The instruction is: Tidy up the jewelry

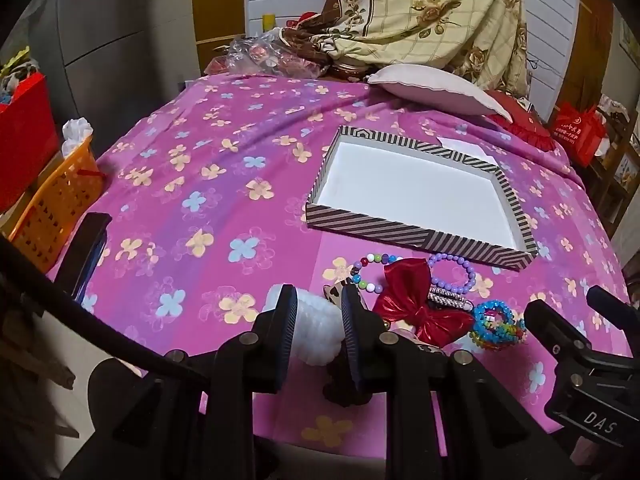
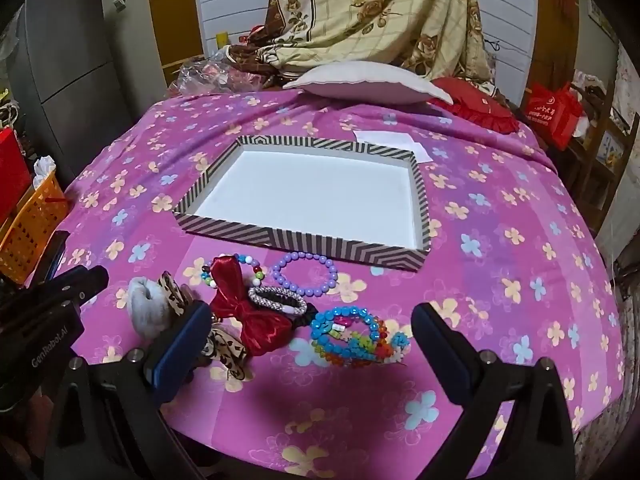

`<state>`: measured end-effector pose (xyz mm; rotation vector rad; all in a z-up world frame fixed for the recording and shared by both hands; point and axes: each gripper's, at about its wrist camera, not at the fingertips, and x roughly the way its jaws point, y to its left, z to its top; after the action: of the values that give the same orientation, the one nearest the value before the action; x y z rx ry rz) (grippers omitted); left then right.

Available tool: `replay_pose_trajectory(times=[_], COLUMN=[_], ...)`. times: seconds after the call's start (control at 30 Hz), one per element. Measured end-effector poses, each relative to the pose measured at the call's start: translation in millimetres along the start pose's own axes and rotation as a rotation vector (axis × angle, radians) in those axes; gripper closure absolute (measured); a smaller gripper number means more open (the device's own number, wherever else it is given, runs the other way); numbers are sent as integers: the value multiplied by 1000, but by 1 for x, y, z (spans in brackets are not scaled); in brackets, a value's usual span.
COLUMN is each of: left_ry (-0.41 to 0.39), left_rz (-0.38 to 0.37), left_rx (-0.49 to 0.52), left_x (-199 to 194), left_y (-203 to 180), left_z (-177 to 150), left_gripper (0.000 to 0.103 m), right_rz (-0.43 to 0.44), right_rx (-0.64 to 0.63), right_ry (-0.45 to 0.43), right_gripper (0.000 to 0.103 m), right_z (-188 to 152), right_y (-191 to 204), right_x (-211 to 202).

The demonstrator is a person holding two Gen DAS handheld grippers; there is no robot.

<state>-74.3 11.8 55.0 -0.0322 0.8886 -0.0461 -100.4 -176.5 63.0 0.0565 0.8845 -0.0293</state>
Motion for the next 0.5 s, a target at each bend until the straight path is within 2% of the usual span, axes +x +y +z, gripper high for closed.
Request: replay_pose_trajectory(times=[0.17, 0.2, 0.5], left_ry=[-3, -4, 0], left_rz=[2, 2, 6], left_rx=[0, -2, -7], left_x=[-1, -2, -3], left_y=[0, 0, 6], left_z=[0, 1, 1], left_gripper=[68, 68, 68], right_rz=[11, 11, 22], right_rx=[-2, -4, -7], right_ry=[5, 5, 7], right_gripper=[1, 1, 1], right_z=[-1, -1, -2], right_y=[-6, 3, 5], right_x=[-2, 0, 0])
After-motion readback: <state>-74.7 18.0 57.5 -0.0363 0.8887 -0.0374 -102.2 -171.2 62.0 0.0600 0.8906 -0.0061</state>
